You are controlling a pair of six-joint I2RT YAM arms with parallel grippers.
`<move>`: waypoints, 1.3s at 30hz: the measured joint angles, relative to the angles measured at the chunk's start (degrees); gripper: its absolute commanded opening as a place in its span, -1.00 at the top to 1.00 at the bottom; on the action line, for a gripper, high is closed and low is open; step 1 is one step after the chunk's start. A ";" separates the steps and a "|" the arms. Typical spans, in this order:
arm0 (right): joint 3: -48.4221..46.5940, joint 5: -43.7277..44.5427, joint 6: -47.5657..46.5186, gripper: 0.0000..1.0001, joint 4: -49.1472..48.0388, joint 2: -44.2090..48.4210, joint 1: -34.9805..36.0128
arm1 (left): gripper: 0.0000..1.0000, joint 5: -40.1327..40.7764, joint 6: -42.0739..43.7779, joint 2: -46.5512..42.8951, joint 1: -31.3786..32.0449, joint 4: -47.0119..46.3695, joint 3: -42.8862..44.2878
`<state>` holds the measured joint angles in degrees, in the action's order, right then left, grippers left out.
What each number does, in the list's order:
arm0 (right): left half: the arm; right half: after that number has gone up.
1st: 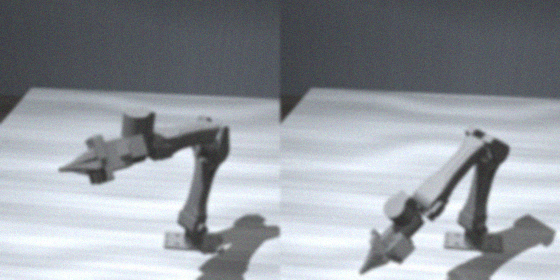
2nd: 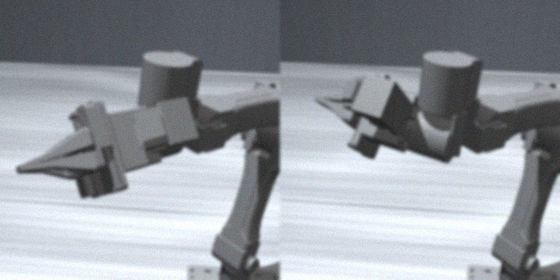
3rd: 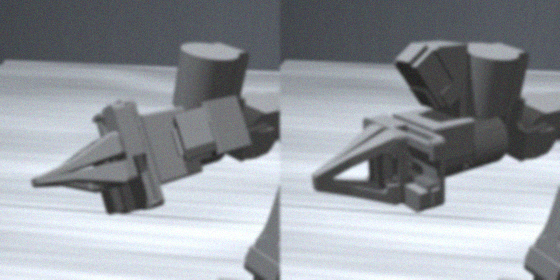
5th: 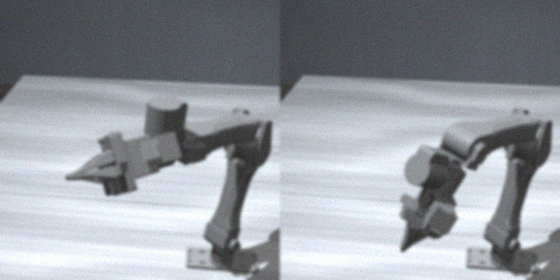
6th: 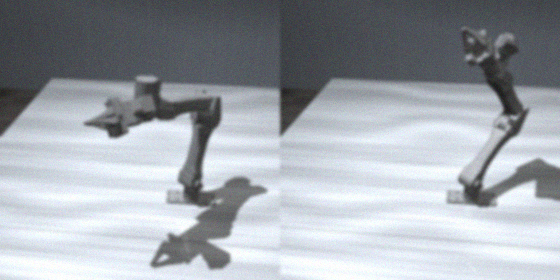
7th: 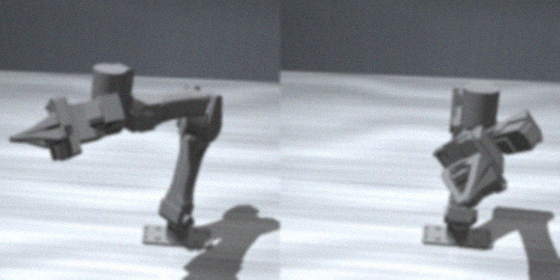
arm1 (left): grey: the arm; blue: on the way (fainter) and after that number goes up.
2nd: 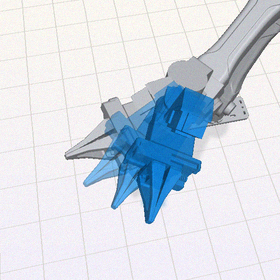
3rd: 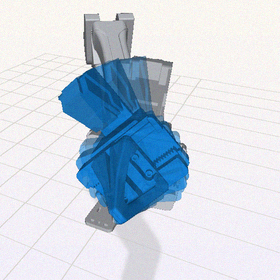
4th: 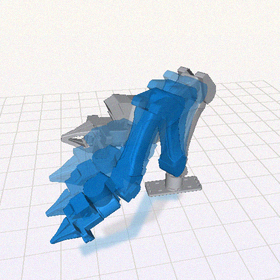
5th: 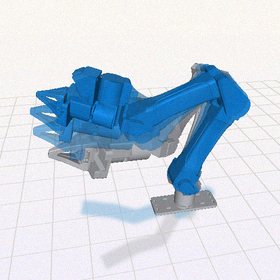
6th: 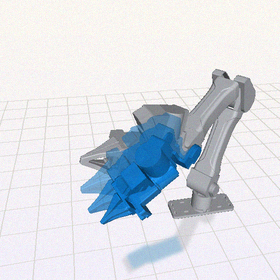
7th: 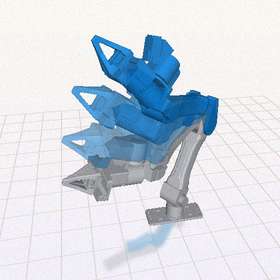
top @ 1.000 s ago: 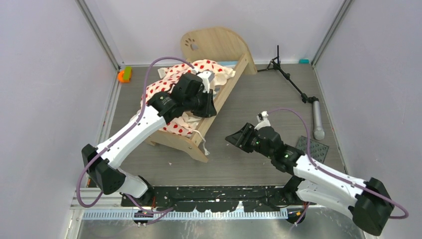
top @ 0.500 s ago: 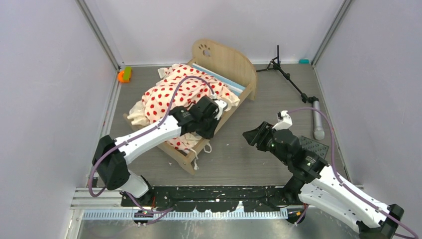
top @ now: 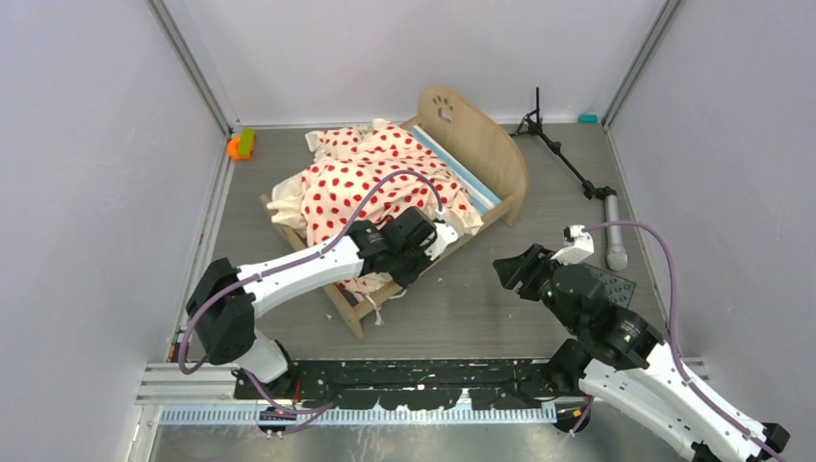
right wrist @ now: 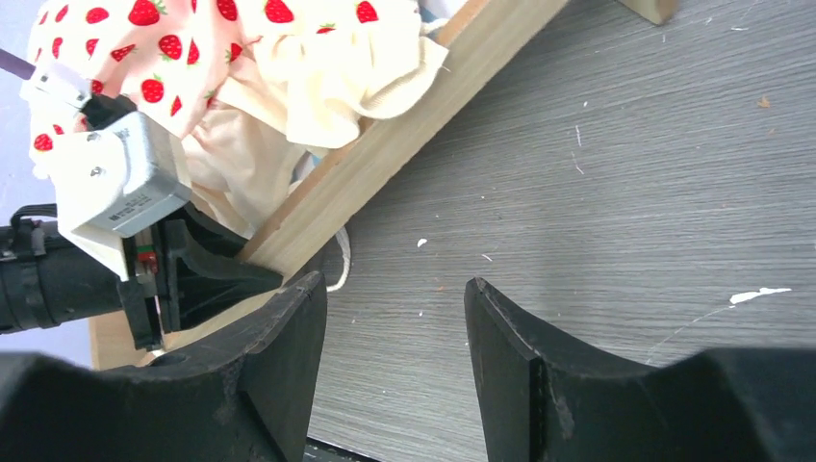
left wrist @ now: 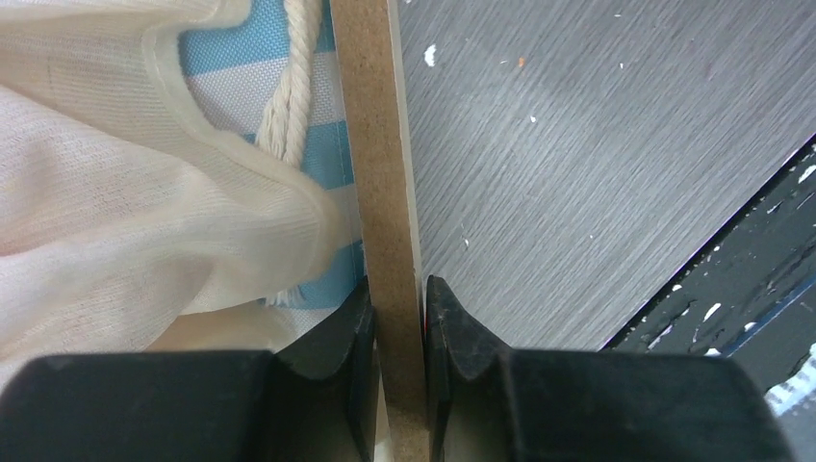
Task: Set up the pet bed
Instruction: Cross the ropes on the bed frame, then tie the ropes to the bed frame.
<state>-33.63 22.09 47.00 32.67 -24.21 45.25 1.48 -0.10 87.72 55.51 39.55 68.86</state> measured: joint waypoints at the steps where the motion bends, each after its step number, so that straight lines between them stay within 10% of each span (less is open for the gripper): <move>1: -0.09 0.20 -0.09 -0.20 0.42 0.39 0.02 | 1.00 -0.61 0.96 0.50 0.04 -0.20 0.22; 15: -0.26 -0.72 -1.51 -0.35 3.43 1.33 0.02 | 0.91 -1.79 16.20 5.42 -2.54 -3.15 2.16; 25: -0.31 -5.79 -5.16 -0.46 3.69 -2.56 0.00 | 0.06 0.96 18.64 5.18 -5.38 -4.68 2.14; 32: 0.09 -10.64 -7.87 -0.87 0.17 -6.91 0.02 | -0.09 1.46 15.04 -2.49 -5.77 -7.06 1.62; 39: 1.95 -15.39 -11.41 -0.66 -6.40 -12.04 0.02 | -0.07 5.97 -4.20 -21.33 -5.81 -9.97 -1.66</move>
<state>-31.68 6.70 35.59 26.26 -36.25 45.28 7.44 -4.29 66.39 49.69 29.58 67.20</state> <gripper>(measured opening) 0.908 0.557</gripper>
